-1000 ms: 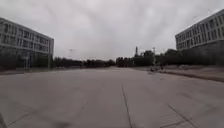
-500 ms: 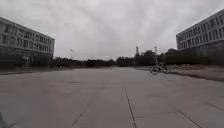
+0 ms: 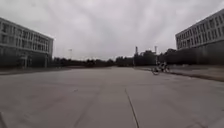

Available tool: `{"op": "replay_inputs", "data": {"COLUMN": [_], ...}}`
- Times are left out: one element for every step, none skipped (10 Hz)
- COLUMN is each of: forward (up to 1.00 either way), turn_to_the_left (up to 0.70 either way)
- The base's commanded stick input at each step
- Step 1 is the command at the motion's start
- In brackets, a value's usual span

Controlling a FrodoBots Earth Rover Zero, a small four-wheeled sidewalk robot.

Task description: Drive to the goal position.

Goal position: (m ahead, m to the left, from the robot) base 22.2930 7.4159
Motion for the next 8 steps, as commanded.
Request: {"op": "replay_inputs", "data": {"forward": [1.00, 1.00, 1.00, 1.00, 1.00, 1.00, 1.00, 1.00], "turn_to_the_left": [0.00, -0.06, -0.03, 0.00, 0.00, 0.00, 0.00, -0.25]}}
